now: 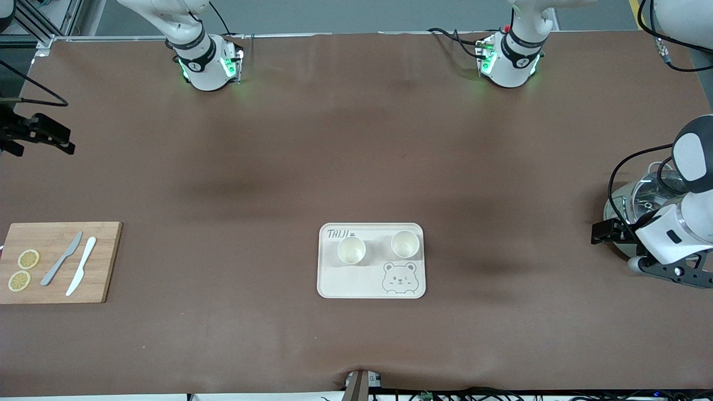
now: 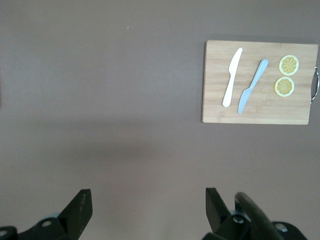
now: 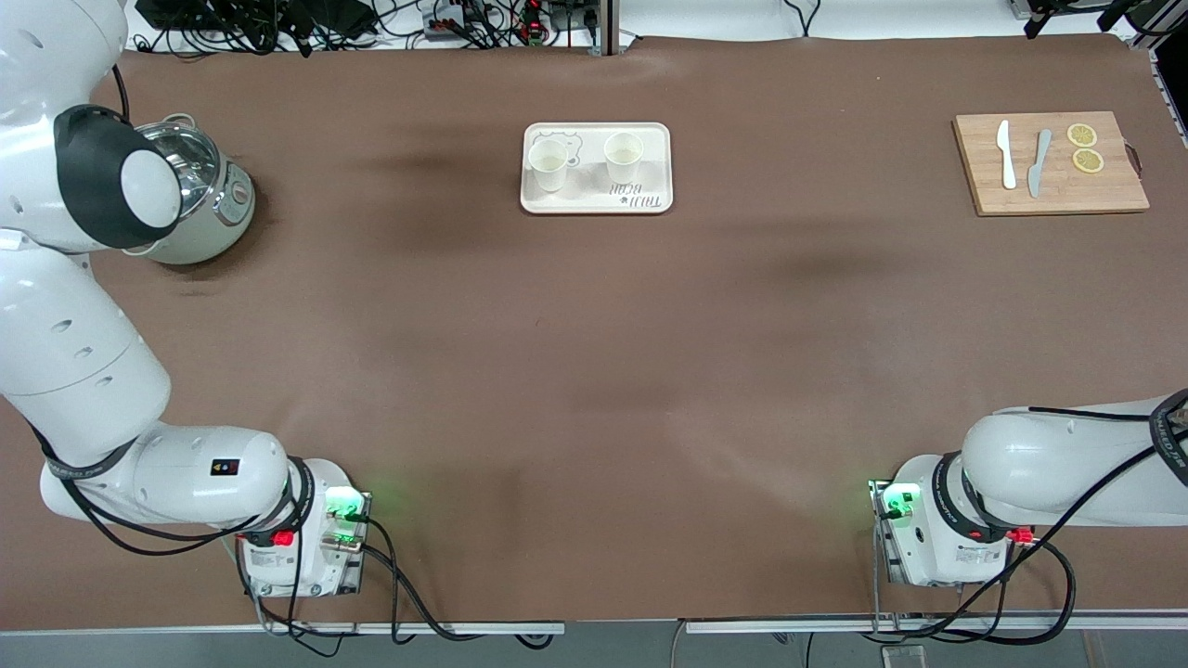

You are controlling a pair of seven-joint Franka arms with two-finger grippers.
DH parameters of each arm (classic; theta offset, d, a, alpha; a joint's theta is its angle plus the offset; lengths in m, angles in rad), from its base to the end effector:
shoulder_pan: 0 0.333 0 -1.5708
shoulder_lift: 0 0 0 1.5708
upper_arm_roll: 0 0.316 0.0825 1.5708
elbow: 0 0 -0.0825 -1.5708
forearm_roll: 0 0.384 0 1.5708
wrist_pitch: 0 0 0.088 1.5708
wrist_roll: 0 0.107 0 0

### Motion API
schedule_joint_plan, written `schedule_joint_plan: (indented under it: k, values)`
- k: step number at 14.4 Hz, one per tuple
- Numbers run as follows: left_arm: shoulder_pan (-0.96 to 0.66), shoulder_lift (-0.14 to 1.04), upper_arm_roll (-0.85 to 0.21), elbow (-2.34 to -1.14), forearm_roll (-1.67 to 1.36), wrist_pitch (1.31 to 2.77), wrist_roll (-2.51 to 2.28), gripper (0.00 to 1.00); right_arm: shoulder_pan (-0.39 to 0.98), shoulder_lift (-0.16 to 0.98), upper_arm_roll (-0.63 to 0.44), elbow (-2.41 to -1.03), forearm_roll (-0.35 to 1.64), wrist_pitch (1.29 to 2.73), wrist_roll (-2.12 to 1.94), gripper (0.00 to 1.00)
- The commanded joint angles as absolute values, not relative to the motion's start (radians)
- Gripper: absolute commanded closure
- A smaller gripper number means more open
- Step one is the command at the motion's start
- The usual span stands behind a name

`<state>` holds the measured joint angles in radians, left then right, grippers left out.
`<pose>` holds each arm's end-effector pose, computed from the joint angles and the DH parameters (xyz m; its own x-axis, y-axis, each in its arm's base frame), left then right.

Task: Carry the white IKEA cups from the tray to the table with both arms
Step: 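Reach both grippers toward the two white cups on the tray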

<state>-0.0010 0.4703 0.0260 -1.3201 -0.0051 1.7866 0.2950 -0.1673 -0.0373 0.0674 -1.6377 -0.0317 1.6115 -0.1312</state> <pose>0.6969 0.0134 0.4669 0.9633 -0.2684 -0.0055 -0.2684 -0.9633 -0.0055 0.5432 -0.0570 0.6170 0.9995 0.0325 0.0064 0.0322 -0.9989 0.0353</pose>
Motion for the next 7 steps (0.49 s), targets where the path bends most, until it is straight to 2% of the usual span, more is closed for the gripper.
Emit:
schedule_joint_plan:
  k: [1,7]
  values:
    - [-0.003,0.445,0.028,-1.336,-0.017,1.776,0.287,0.00,-0.221,-0.025,0.083,-1.641,-0.038,1.655,-0.138,0.00]
    - [-0.006,0.452,0.014,-1.336,-0.078,1.790,0.201,0.00,-0.241,-0.015,0.084,-1.632,-0.037,1.684,-0.130,0.00]
